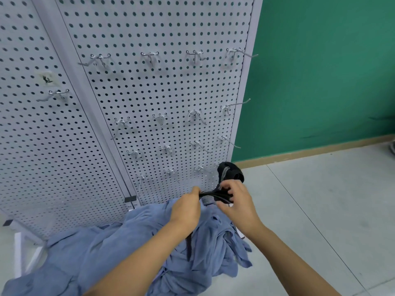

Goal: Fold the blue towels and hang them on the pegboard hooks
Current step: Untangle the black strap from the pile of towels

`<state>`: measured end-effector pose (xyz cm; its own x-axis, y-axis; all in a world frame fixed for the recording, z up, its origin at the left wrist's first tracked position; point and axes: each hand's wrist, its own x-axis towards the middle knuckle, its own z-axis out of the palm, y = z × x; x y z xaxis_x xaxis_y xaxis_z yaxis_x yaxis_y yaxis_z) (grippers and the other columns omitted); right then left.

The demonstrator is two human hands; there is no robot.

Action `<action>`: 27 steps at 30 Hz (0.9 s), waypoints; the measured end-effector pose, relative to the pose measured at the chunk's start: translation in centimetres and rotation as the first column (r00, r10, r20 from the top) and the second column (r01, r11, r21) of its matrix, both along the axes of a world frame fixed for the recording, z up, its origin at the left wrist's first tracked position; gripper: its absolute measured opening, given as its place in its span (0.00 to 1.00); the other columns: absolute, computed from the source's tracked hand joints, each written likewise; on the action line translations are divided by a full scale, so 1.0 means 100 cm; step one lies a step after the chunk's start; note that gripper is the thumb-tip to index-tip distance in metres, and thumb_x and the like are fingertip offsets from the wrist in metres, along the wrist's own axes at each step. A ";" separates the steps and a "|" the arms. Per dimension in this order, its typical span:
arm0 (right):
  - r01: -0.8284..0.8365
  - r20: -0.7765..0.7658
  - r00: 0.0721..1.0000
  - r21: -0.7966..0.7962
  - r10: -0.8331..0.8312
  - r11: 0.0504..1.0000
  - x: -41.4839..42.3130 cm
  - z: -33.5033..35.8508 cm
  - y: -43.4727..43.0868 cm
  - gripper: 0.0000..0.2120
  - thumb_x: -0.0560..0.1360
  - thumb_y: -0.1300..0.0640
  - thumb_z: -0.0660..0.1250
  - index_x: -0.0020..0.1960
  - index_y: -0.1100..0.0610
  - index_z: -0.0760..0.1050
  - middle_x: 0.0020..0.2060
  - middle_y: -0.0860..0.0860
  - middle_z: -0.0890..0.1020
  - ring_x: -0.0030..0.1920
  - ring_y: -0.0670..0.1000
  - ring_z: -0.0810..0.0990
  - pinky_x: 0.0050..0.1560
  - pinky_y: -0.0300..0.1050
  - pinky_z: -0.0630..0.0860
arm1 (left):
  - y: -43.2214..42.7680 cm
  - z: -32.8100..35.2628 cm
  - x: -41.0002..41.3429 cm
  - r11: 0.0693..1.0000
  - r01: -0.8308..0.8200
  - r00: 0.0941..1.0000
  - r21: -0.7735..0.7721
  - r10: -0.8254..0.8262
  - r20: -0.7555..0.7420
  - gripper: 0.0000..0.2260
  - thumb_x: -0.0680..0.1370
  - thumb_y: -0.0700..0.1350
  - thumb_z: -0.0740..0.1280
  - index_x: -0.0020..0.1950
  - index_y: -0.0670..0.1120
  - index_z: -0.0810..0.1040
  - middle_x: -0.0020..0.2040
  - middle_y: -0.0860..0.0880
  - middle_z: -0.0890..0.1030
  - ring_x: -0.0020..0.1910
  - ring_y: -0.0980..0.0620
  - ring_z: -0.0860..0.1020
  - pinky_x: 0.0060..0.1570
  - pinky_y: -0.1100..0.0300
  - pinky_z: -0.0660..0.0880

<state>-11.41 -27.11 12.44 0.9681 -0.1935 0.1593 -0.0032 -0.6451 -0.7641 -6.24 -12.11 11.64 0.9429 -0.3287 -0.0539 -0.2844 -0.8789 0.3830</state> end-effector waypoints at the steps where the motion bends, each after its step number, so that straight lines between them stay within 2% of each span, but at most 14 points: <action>1: -0.090 -0.018 0.996 -0.196 0.088 0.976 0.002 -0.002 -0.003 0.26 0.70 0.56 0.73 0.65 0.54 0.69 0.60 0.46 0.71 0.60 0.46 0.67 0.59 0.33 0.65 | -0.005 0.002 0.001 1.000 0.011 1.000 0.005 -0.011 -0.001 0.13 0.80 0.36 0.54 0.64 0.44 0.67 0.45 0.43 0.79 0.37 0.46 0.71 0.35 0.53 0.68; 3: -0.167 -0.111 0.985 -0.425 0.132 0.889 0.008 -0.006 -0.005 0.32 0.72 0.51 0.71 0.72 0.52 0.63 0.68 0.45 0.67 0.68 0.48 0.61 0.66 0.40 0.62 | -0.013 0.006 0.002 0.999 0.027 1.000 -0.021 -0.027 -0.010 0.12 0.80 0.35 0.53 0.62 0.44 0.67 0.45 0.43 0.78 0.37 0.46 0.71 0.35 0.53 0.67; 4: -0.152 -0.142 0.985 -0.473 0.095 0.868 0.011 -0.007 -0.005 0.29 0.73 0.50 0.69 0.72 0.51 0.63 0.68 0.45 0.68 0.69 0.49 0.63 0.66 0.42 0.64 | -0.017 0.006 0.003 0.999 0.030 0.999 -0.041 -0.030 -0.014 0.12 0.79 0.35 0.53 0.61 0.43 0.67 0.44 0.43 0.78 0.36 0.46 0.71 0.35 0.52 0.67; 6: -0.091 -0.158 0.987 -0.490 0.015 0.867 0.018 -0.005 -0.006 0.17 0.77 0.52 0.64 0.65 0.51 0.70 0.62 0.48 0.76 0.61 0.52 0.73 0.56 0.46 0.73 | -0.021 0.007 0.005 0.995 0.025 0.999 -0.096 -0.027 -0.018 0.09 0.80 0.35 0.53 0.58 0.43 0.66 0.40 0.43 0.76 0.36 0.44 0.71 0.35 0.51 0.68; 8: -0.035 -0.122 0.992 -0.468 -0.025 0.883 0.024 0.002 -0.007 0.09 0.79 0.54 0.61 0.58 0.52 0.74 0.53 0.49 0.81 0.52 0.54 0.78 0.48 0.49 0.76 | -0.023 0.010 0.010 0.983 0.010 1.000 -0.184 -0.010 0.004 0.07 0.81 0.37 0.54 0.57 0.43 0.66 0.40 0.45 0.75 0.36 0.44 0.72 0.34 0.53 0.68; 11: 0.086 0.037 0.996 -0.415 -0.078 0.906 0.040 0.016 -0.010 0.11 0.77 0.60 0.60 0.57 0.54 0.76 0.50 0.52 0.82 0.48 0.57 0.79 0.43 0.50 0.75 | -0.027 0.017 0.023 0.942 0.019 0.991 -0.336 0.026 0.128 0.06 0.81 0.39 0.57 0.56 0.45 0.68 0.48 0.47 0.75 0.42 0.46 0.74 0.37 0.53 0.70; 14: 0.141 0.078 0.990 -0.338 -0.122 0.931 0.065 0.022 -0.005 0.11 0.76 0.64 0.59 0.55 0.58 0.76 0.48 0.55 0.81 0.46 0.59 0.78 0.42 0.51 0.75 | -0.035 0.021 0.043 0.914 0.008 0.979 -0.406 0.076 0.191 0.05 0.80 0.38 0.57 0.54 0.45 0.69 0.50 0.49 0.73 0.45 0.48 0.73 0.41 0.50 0.73; 19: 0.115 -0.070 0.988 -0.243 -0.136 0.963 0.097 -0.003 -0.005 0.14 0.76 0.67 0.58 0.59 0.60 0.74 0.56 0.57 0.76 0.52 0.59 0.77 0.52 0.53 0.74 | -0.044 0.002 0.075 0.958 -0.062 0.997 -0.281 0.074 0.032 0.08 0.79 0.37 0.59 0.56 0.45 0.72 0.54 0.46 0.77 0.49 0.46 0.75 0.47 0.48 0.75; 21: 0.080 -0.111 0.988 -0.213 -0.105 0.974 0.105 -0.015 -0.008 0.14 0.75 0.68 0.59 0.57 0.59 0.75 0.54 0.57 0.78 0.51 0.58 0.78 0.52 0.54 0.75 | -0.044 -0.005 0.082 0.972 -0.051 0.999 -0.231 0.051 -0.005 0.10 0.78 0.36 0.62 0.57 0.45 0.74 0.55 0.45 0.78 0.51 0.46 0.76 0.49 0.50 0.75; 27: -0.011 -0.142 0.990 -0.132 -0.007 0.991 0.111 -0.029 -0.011 0.19 0.73 0.72 0.58 0.58 0.58 0.77 0.50 0.57 0.82 0.51 0.56 0.80 0.55 0.55 0.76 | -0.041 -0.015 0.089 0.955 -0.059 0.998 -0.290 0.052 -0.034 0.13 0.77 0.36 0.65 0.60 0.46 0.75 0.58 0.46 0.77 0.54 0.46 0.76 0.53 0.51 0.75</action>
<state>-0.30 -28.17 9.57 0.9830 -0.1778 0.0449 -0.1037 -0.7407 -0.6638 2.63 -16.23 10.10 0.9596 -0.2810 0.0116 -0.2251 -0.7428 0.6306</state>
